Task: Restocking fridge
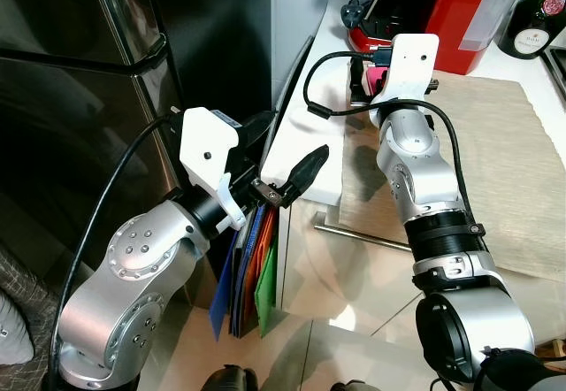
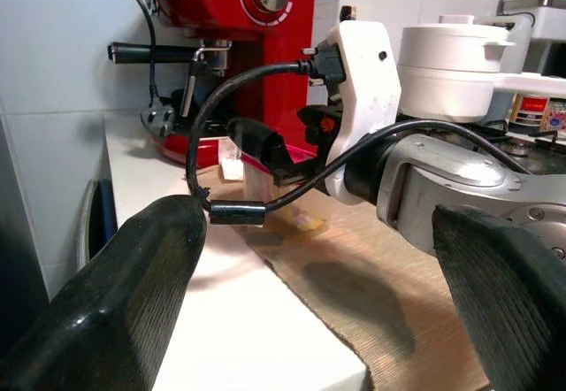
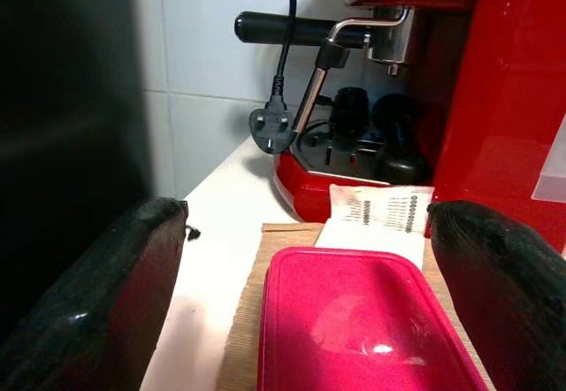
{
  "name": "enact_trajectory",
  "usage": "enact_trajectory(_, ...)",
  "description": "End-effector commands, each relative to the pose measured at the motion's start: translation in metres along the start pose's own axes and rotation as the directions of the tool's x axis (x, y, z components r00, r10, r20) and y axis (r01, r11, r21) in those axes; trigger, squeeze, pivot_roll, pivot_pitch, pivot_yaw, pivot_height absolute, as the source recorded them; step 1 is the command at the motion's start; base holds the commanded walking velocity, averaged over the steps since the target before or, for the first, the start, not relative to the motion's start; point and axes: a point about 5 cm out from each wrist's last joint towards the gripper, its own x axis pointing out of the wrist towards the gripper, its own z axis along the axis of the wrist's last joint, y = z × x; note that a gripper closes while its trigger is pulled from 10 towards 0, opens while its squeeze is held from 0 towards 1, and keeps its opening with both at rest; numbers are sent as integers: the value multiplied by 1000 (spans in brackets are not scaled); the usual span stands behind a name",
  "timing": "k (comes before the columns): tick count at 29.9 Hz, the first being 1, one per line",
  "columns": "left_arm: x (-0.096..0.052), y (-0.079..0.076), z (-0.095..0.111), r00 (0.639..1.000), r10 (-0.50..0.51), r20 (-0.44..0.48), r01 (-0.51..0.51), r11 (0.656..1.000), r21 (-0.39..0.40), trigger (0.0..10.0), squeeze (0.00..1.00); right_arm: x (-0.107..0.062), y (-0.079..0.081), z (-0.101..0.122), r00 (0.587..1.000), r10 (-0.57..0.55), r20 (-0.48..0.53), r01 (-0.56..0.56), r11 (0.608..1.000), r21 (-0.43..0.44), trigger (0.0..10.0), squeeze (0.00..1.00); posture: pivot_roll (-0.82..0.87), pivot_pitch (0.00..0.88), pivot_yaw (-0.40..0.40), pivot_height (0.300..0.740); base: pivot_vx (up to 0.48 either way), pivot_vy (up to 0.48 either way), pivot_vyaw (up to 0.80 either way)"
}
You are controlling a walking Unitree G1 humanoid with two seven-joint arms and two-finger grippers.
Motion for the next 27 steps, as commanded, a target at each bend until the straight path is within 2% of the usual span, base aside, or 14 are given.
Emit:
enact_trajectory(1, -2, 0, 2, 1000, 7, -1, -7, 1000, 2, 10000, 0, 0, -2, 7, 1000, -18, 17, 19, 1000, -8, 10000, 0, 146, 117, 13, 740, 0, 0, 0)
enact_trajectory(10, -3, -1, 1, 1000, 11, -8, -11, 1000, -4, 10000, 0, -9, -4, 6, 998, -67, 2, 67, 998, 17, 10000, 0, 131, 112, 11, 740, 0, 0, 0)
enact_trajectory(27, -1, -1, -1, 1000, 9, -14, -9, 1000, -15, 10000, 0, -8, -13, 1, 995, -89, -43, 90, 996, 7, 10000, 0, 122, 101, 8, 740, 0, 0, 0)
